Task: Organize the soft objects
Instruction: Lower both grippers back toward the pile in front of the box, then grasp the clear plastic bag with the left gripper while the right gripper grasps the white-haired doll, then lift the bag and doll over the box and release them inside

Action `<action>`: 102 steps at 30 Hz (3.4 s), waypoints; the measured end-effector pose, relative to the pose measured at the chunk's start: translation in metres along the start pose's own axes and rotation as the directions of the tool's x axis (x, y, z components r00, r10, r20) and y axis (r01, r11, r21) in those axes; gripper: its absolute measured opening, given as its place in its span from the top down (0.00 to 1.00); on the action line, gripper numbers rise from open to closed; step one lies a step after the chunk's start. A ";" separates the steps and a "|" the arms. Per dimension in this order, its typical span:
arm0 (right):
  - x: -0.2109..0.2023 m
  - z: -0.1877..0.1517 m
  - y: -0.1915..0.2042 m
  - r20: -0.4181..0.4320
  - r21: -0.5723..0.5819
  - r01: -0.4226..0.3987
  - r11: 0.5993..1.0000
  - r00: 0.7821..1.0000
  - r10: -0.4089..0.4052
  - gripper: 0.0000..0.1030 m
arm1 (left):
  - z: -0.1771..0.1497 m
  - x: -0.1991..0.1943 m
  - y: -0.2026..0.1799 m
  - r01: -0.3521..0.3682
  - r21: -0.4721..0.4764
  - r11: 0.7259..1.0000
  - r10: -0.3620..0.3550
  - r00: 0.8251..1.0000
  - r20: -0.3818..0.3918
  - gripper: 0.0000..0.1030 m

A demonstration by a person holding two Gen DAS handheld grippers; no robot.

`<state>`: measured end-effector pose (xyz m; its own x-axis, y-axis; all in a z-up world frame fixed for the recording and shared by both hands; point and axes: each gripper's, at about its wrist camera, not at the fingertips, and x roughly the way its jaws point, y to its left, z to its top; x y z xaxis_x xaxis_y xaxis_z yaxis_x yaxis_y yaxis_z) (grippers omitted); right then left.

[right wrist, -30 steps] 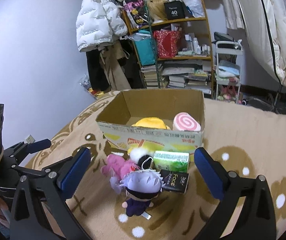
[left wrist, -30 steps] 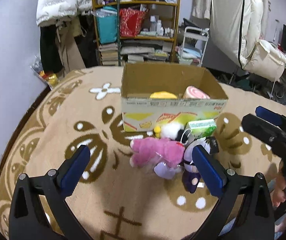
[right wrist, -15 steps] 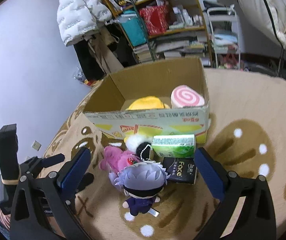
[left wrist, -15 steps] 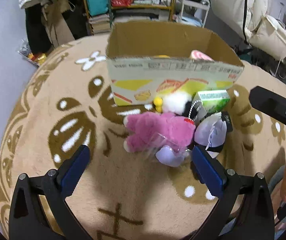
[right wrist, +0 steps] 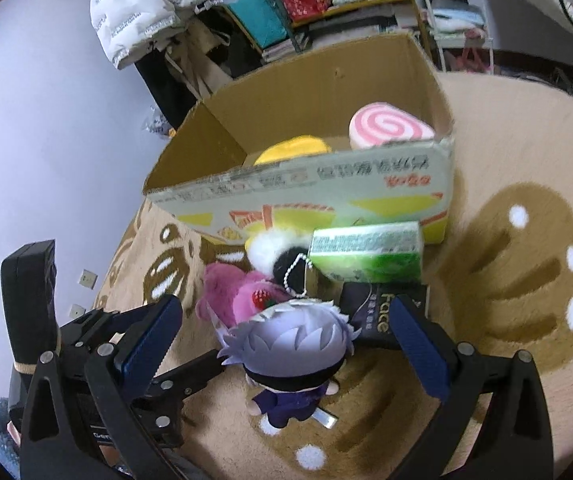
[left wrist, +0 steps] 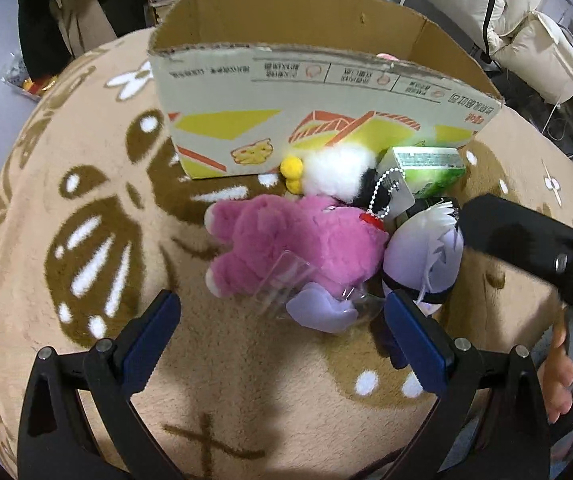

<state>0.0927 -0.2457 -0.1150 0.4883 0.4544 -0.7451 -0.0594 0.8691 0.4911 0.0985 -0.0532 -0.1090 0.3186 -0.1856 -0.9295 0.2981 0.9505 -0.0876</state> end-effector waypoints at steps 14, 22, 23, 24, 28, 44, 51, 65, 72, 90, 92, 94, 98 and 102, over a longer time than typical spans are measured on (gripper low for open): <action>0.028 -0.006 -0.010 -0.111 0.046 -0.014 0.999 0.994 0.019 0.00 | 0.008 0.027 -0.008 0.050 0.004 0.999 -0.050 0.996 -0.079 0.02; 0.033 -0.007 -0.017 -0.148 0.060 0.015 0.998 0.989 -0.006 0.10 | 0.007 0.038 -0.015 0.075 0.003 0.997 -0.074 0.991 -0.113 0.02; 0.032 -0.008 -0.019 -0.147 0.060 0.016 0.998 0.989 -0.007 0.10 | 0.007 0.039 -0.017 0.071 0.008 0.997 -0.070 0.991 -0.114 0.02; 0.032 -0.008 -0.019 -0.148 0.059 0.019 0.998 0.989 -0.010 0.12 | 0.008 0.040 -0.018 0.068 0.012 0.998 -0.067 0.991 -0.115 0.02; 0.031 -0.007 -0.021 -0.152 0.061 0.022 0.998 0.988 -0.012 0.13 | 0.009 0.049 -0.023 0.064 0.013 0.998 -0.061 0.989 -0.138 0.02; 0.034 -0.006 -0.017 -0.159 0.050 0.032 0.998 0.987 -0.024 0.13 | 0.009 0.073 -0.030 0.035 -0.006 0.999 -0.036 0.984 -0.176 0.02; 0.034 -0.007 -0.016 -0.154 0.049 0.037 0.998 0.988 -0.029 0.13 | 0.007 0.086 -0.029 0.032 -0.001 0.999 -0.032 0.987 -0.159 0.04; 0.033 -0.005 -0.018 -0.143 0.038 0.035 0.999 0.989 -0.030 0.30 | 0.005 0.072 -0.011 0.021 -0.054 0.998 -0.028 0.992 -0.123 0.22; 0.028 -0.008 -0.009 -0.111 -0.005 0.042 0.999 0.993 -0.043 0.36 | 0.000 0.062 -0.009 0.019 -0.061 0.998 -0.026 0.994 -0.105 0.25; -0.064 -0.013 0.020 0.300 -0.137 0.098 0.986 0.952 -0.053 0.37 | -0.026 -0.053 -0.017 -0.101 -0.101 0.990 0.124 0.959 0.257 0.25; -0.079 -0.014 0.028 0.373 -0.168 0.115 0.979 0.927 -0.045 0.37 | -0.028 -0.069 -0.024 -0.105 -0.096 0.990 0.131 0.934 0.331 0.25; -0.092 -0.014 0.035 0.438 -0.200 0.136 0.970 0.898 -0.036 0.37 | -0.028 -0.085 -0.031 -0.097 -0.092 0.991 0.125 0.907 0.401 0.25; -0.107 -0.013 0.050 0.515 -0.244 0.173 0.954 0.857 -0.024 0.37 | -0.022 -0.103 -0.040 -0.099 -0.081 0.992 0.127 0.863 0.489 0.25; -0.109 -0.002 0.060 0.561 -0.253 0.195 0.948 0.828 -0.020 0.37 | -0.010 -0.116 -0.043 -0.141 -0.080 0.987 0.161 0.815 0.557 0.25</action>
<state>0.0339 -0.2432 -0.0053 0.8935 0.2491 -0.3737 -0.1818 0.9615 0.2062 0.0398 -0.0697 -0.0014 0.8088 -0.1368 -0.5720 0.1774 0.9840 0.0155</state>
